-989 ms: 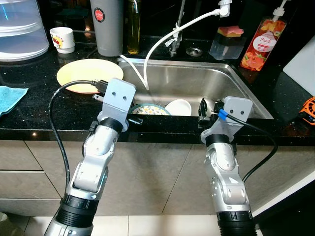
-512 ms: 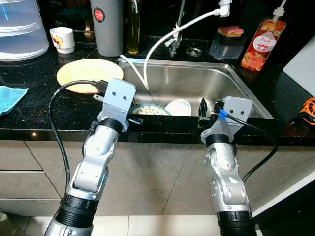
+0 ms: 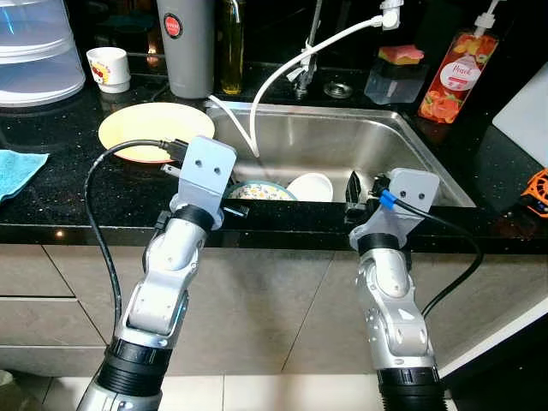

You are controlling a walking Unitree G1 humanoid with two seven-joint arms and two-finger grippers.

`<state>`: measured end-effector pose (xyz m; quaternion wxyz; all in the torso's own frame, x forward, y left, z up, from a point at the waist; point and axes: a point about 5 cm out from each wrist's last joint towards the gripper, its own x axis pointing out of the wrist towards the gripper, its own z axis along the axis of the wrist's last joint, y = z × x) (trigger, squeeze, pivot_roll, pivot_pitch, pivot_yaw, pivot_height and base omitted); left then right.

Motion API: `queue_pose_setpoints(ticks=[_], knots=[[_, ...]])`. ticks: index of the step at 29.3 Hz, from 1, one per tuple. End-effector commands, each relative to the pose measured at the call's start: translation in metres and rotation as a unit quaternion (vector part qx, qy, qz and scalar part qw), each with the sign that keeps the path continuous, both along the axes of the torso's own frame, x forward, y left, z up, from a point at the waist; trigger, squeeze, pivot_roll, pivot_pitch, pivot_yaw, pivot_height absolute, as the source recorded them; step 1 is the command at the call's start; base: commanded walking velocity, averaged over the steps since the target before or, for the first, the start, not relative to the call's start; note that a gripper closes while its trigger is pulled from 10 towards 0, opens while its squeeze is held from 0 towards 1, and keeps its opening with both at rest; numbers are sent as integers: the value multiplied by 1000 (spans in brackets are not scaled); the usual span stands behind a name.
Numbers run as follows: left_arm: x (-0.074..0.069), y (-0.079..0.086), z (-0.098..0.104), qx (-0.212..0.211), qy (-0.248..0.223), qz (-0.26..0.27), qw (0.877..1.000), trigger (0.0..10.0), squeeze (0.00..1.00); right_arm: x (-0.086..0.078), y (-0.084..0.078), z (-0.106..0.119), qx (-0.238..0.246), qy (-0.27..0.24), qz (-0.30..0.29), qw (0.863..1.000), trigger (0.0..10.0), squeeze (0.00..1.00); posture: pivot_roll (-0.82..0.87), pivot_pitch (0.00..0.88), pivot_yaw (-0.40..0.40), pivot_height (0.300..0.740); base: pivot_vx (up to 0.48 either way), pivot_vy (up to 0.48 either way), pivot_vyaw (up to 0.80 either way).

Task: Kitchen organization

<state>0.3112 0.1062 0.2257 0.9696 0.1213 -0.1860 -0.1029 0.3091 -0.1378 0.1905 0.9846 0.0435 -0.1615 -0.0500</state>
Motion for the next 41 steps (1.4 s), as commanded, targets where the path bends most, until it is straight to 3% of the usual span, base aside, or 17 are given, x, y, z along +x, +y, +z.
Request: queue_pose_setpoints(ticks=[1,41], knots=[[-2,-3,-1,6,4,-6,1000,10000,0,-1,-1,-3,1,8,-4,1000,10000,0,212,0,-48,740,0,0,0],[-3,-2,-2,7,5,-5,1000,10000,0,-1,-1,-3,1,9,-4,1000,10000,0,214,0,-47,740,0,0,0]])
